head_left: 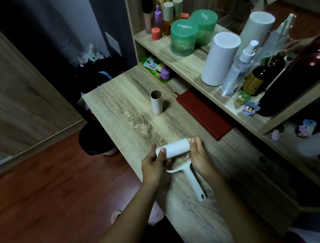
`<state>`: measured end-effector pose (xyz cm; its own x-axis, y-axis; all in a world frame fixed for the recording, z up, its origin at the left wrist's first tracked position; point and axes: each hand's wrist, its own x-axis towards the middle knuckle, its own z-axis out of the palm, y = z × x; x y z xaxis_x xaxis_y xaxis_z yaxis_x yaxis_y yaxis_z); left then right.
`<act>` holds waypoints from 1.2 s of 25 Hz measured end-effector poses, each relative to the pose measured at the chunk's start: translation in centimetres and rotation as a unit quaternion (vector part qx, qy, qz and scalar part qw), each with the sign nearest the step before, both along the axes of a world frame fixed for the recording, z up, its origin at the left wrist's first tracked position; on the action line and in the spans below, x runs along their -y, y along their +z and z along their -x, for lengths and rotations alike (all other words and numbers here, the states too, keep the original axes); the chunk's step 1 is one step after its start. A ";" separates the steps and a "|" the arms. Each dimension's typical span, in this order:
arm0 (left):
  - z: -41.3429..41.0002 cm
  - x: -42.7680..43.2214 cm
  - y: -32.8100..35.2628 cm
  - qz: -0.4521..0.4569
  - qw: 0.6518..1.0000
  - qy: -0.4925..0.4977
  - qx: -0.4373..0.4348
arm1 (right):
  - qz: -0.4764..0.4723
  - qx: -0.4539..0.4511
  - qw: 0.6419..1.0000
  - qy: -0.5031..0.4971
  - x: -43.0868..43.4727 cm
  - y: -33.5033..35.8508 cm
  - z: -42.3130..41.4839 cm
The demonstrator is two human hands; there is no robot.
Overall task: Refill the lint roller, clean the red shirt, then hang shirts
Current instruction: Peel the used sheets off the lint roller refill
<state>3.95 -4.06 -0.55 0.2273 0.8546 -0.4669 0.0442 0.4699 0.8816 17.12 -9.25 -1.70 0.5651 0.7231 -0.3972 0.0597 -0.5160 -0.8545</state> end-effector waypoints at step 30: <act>1.2 -2.7 -1.1 0.151 0.964 0.171 0.134 | 0.084 0.229 0.968 0.059 -0.8 -2.8 0.0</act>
<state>2.75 -1.39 -1.64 0.1044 0.7350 -0.6700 -0.3694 0.6542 0.6600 17.08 -8.50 -4.46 0.6273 0.7403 -0.2418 0.4798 -0.6120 -0.6287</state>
